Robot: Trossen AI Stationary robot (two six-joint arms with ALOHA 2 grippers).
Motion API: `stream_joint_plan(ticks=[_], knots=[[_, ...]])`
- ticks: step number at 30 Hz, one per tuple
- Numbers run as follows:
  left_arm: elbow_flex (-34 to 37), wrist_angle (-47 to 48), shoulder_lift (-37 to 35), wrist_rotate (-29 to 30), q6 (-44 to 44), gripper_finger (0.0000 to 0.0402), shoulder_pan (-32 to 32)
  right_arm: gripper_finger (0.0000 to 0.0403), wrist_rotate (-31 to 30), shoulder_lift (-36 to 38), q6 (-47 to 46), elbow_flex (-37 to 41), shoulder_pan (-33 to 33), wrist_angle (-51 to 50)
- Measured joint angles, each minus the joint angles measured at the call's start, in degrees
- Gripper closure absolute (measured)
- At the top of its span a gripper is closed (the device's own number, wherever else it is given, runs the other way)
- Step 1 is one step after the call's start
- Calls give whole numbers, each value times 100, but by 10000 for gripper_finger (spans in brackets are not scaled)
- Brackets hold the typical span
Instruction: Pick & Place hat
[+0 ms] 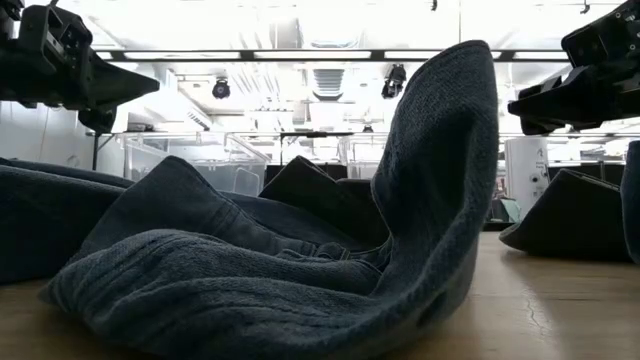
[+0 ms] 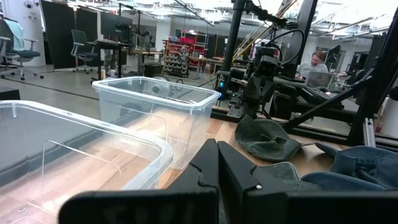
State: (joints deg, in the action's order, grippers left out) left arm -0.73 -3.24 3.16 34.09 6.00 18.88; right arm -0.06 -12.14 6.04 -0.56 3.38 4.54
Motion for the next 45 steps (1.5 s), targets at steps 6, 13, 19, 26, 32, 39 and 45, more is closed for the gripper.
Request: stream_joint_plan(ticks=[6,13,19,26,32,39,45], knots=[[2,2,-2,0,0,402,-3,394,-2,0,37,2,0,32],[0,0,0,0,0,402,-2,394,0,0,-28,2,0,102],[2,0,0,0,0,402,-1,394,44,0,-753,2,11,702],[0,0,0,0,0,402,-1,394,-368,-9,-1667,2,4,1480],[0,-18,-1,-1,1,402,4,394,-1191,-9,-2577,2,7,1694],[0,-18,0,0,0,402,4,388,-682,-107,-2834,-246,12,1310],[0,-18,-1,0,0,402,2,354,-1109,-917,-3161,-1954,37,-1652]])
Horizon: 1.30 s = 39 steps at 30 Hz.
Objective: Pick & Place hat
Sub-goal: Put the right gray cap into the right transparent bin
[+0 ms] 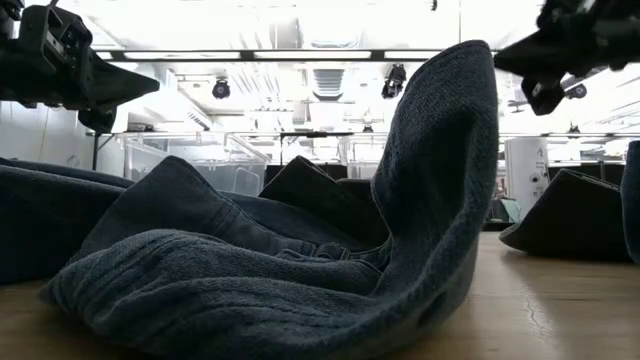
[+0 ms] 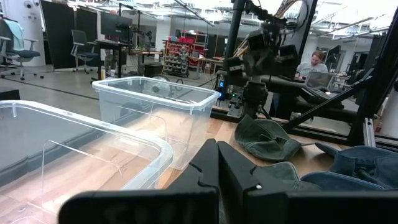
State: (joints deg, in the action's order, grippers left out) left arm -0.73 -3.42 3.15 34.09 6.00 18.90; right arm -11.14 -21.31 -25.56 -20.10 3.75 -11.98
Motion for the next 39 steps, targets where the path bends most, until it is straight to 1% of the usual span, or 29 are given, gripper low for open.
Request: stream_joint_plan(ticks=[3,9,13,17,20,22,31,39], knots=[[0,0,0,0,1,402,0,325,-124,-777,-343,-874,-4,-1403],[0,0,-1,0,0,402,0,257,148,-2347,-1466,-2232,0,-4015],[0,0,1,0,1,402,-4,227,821,-3191,-1949,-2800,0,-5217],[0,0,-1,0,2,402,-4,219,1511,-3907,-2466,-3052,89,-6094],[0,0,0,0,2,402,-4,220,1939,-4329,-2678,-3091,263,-6421],[0,0,-1,0,0,402,-3,220,2068,-4562,-2706,-3104,363,-6531],[0,0,1,0,0,402,-2,218,2026,-5258,-2673,-2900,540,-6572],[1,0,0,0,0,402,-2,218,1999,-5568,-2494,-2534,540,-6488]])
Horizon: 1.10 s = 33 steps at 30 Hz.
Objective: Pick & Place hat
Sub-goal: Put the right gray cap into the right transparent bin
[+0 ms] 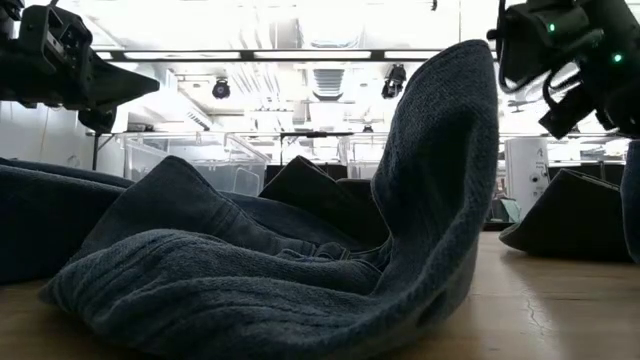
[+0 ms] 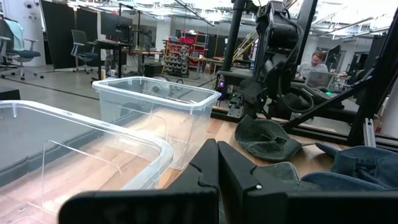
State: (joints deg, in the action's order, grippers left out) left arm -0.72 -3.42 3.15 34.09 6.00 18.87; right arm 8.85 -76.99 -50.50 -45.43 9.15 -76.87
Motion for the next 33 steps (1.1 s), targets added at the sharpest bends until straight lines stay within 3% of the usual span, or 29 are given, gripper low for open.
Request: stream_joint_plan(ticks=[20,33], knots=[[-1,0,-1,0,0,402,2,237,-171,72,337,600,-4,1277],[1,0,-1,0,2,402,-2,386,-49,87,416,499,-4,980]])
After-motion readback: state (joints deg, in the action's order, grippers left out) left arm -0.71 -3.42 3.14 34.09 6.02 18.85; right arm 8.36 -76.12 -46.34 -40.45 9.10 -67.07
